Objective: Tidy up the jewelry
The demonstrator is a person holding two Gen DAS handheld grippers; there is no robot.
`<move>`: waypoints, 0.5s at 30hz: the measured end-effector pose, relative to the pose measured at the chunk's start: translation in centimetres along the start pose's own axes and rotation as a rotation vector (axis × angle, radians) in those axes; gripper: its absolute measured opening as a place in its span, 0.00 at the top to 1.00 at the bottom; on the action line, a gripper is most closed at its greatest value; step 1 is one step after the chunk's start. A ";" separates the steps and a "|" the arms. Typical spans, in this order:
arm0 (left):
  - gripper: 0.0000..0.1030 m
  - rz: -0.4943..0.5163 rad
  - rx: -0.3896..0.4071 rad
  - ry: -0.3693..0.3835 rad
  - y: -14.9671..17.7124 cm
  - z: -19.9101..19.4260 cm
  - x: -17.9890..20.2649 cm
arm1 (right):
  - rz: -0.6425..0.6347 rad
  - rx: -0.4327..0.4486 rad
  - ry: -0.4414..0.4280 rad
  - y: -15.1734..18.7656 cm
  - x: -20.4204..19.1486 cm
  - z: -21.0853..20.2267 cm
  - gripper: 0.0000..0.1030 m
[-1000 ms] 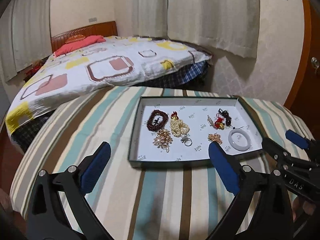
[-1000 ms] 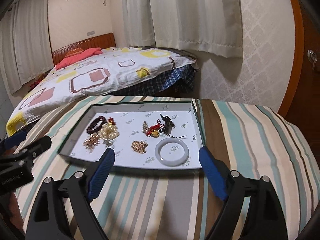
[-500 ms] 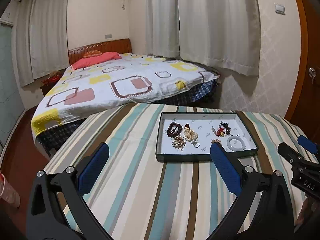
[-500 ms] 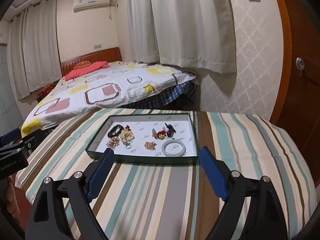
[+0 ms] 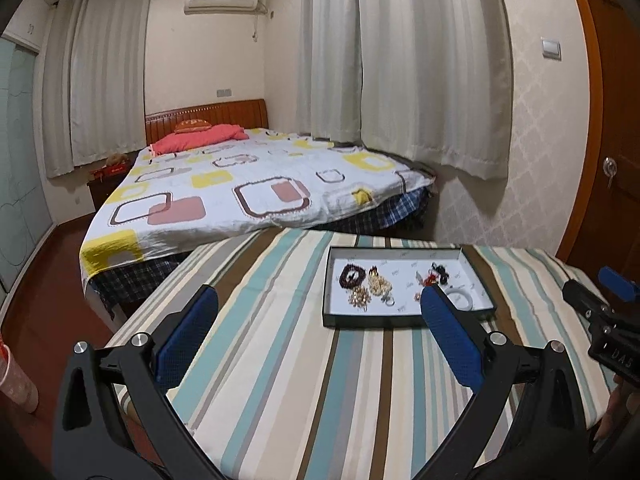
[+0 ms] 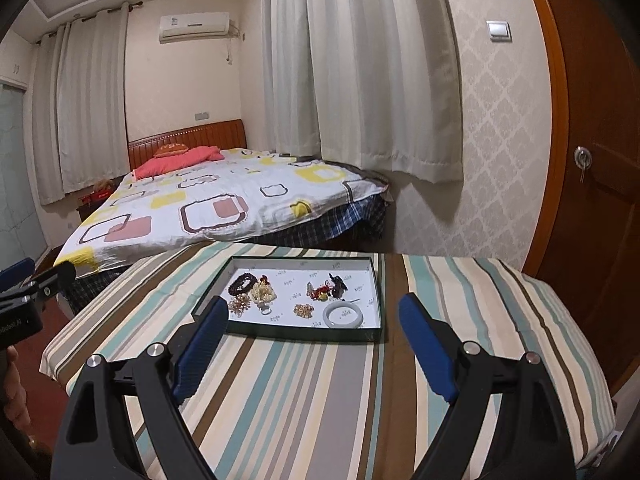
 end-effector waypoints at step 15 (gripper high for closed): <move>0.04 -0.007 0.010 0.018 -0.2 -0.9 0.1 | -0.013 0.038 -0.005 -0.6 -0.8 -1.4 0.18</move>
Point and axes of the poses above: each gripper's, at about its wrist camera, not at the fingertips, and z roughly the way its jaws point, x to its right, y to its underside, the point moved 8 cm from there along z, roughly the way its jaws point, and after that the axes turned 5 degrees about y, right-handed, at the moved point
